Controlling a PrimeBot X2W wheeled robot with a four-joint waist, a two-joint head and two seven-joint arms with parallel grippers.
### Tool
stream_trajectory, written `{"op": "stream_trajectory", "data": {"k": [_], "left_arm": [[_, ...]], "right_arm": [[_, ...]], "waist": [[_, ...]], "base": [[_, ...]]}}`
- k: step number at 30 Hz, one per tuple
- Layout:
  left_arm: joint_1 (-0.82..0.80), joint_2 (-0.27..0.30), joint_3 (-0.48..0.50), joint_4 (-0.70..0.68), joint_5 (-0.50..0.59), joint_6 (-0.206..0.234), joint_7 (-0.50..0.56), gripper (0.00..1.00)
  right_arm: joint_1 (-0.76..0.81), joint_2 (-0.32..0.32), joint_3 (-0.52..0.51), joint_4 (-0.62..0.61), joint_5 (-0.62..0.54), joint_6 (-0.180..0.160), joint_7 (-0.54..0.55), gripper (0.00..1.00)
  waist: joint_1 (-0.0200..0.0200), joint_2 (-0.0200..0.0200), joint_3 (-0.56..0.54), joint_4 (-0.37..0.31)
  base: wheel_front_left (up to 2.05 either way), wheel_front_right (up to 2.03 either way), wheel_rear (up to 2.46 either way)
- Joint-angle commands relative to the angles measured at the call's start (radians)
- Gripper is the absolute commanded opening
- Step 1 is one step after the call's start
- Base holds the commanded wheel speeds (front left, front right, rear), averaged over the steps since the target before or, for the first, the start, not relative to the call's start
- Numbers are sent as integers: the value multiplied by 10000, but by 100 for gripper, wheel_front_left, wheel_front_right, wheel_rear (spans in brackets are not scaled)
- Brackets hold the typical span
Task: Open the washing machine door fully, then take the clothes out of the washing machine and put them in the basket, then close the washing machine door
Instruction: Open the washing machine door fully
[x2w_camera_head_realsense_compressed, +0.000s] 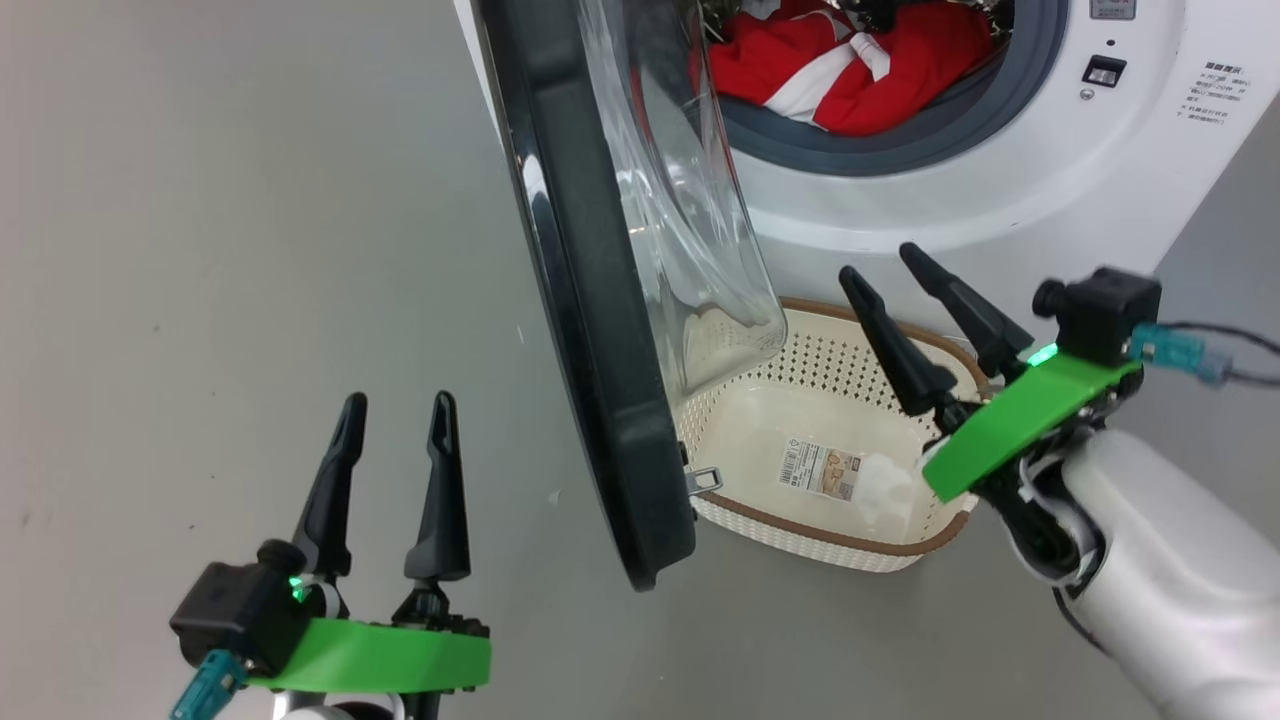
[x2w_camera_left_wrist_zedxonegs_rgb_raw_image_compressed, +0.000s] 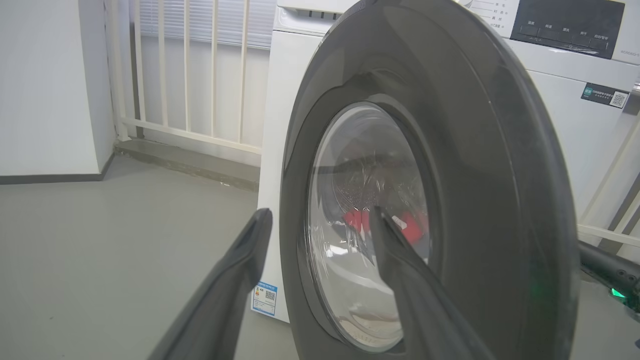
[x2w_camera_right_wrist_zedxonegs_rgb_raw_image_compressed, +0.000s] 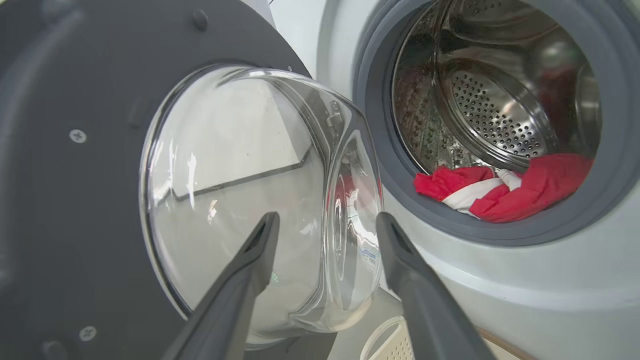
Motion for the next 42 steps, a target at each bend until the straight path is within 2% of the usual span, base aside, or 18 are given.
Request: {"op": "stream_trajectory", "data": {"k": [1,8,14,21,36,38,42], "left_arm": [[-39,122,390,-316,109,-37,-48,100],[-53,122,436,-612,150,41,-48,100],[20,122,422,-897,225,155,-48,100],[149,122,354,-829,253,203,-48,100],[216,122,42,-260,24,228,-48,100],[189,122,-53,-200,-27,179,-48,0],[-4,122,-72,-611,38,140,-48,0]], "right_arm": [[531,324,-664,-349,-1057,63,-91,100],[2422,1817,-3502,-1646,-5228,63,-92,100],[3747,2850,-4975,-2719,-7492,63,-92,100],[4748,3209,-5422,-3223,-8212,63,-93,100],[5112,3234,-5376,-3347,-7734,63,-93,100],[5134,3234,-5377,-3341,-7697,63,-93,100],[5172,3235,-5376,-3311,-7596,63,-93,100]], "waist": [[0,0,-4,3],[0,0,-44,64],[0,0,-78,110],[0,0,-109,123],[0,0,-198,160],[0,0,-214,164],[0,0,-266,152]], "base": [[0,0,0],[0,0,0],[0,0,0],[0,0,0],[0,0,0],[0,0,0],[0,0,0]]}}
